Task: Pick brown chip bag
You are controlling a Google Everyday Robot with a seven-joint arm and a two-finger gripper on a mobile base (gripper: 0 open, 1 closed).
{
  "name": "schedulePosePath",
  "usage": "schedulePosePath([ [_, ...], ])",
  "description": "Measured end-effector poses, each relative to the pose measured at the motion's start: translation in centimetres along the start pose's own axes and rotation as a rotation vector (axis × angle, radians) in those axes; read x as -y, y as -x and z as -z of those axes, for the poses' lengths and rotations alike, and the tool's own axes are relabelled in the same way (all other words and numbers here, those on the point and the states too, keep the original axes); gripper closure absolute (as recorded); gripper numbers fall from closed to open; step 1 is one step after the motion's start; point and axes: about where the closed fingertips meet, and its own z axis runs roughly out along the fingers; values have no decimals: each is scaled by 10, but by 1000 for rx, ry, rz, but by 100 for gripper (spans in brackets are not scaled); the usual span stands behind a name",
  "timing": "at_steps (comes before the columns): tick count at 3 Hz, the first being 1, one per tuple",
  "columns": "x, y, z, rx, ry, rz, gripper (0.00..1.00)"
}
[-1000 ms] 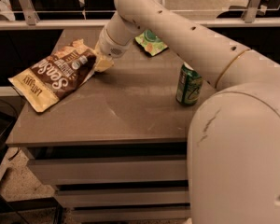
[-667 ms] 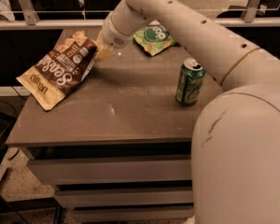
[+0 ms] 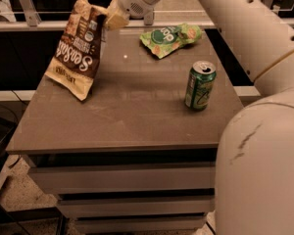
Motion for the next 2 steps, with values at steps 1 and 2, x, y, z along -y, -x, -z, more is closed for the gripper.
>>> schedulePosePath([
  [1, 11, 22, 34, 75, -46, -18, 100],
  [2, 12, 37, 55, 146, -66, -44, 100],
])
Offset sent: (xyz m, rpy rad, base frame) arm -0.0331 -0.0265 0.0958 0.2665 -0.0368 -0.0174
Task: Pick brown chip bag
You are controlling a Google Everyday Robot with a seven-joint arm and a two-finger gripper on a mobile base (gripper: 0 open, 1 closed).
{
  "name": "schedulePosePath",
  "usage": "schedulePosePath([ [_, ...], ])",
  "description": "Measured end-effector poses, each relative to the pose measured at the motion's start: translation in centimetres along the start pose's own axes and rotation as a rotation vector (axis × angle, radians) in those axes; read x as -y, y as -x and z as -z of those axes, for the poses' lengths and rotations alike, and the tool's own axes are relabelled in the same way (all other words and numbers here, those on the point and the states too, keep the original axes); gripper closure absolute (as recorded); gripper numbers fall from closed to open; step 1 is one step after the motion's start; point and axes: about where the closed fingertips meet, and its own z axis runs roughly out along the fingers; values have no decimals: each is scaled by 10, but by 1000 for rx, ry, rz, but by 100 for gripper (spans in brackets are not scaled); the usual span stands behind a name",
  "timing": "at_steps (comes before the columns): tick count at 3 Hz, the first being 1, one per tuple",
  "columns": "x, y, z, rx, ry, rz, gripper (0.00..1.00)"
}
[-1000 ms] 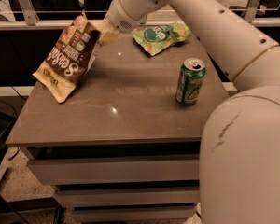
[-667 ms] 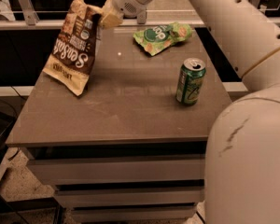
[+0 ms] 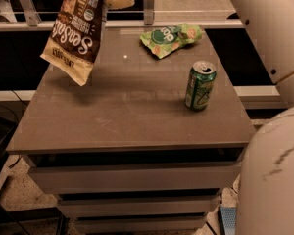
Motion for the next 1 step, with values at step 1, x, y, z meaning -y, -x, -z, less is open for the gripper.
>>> schedulePosePath([
  [1, 0, 1, 1, 6, 1, -3, 100],
])
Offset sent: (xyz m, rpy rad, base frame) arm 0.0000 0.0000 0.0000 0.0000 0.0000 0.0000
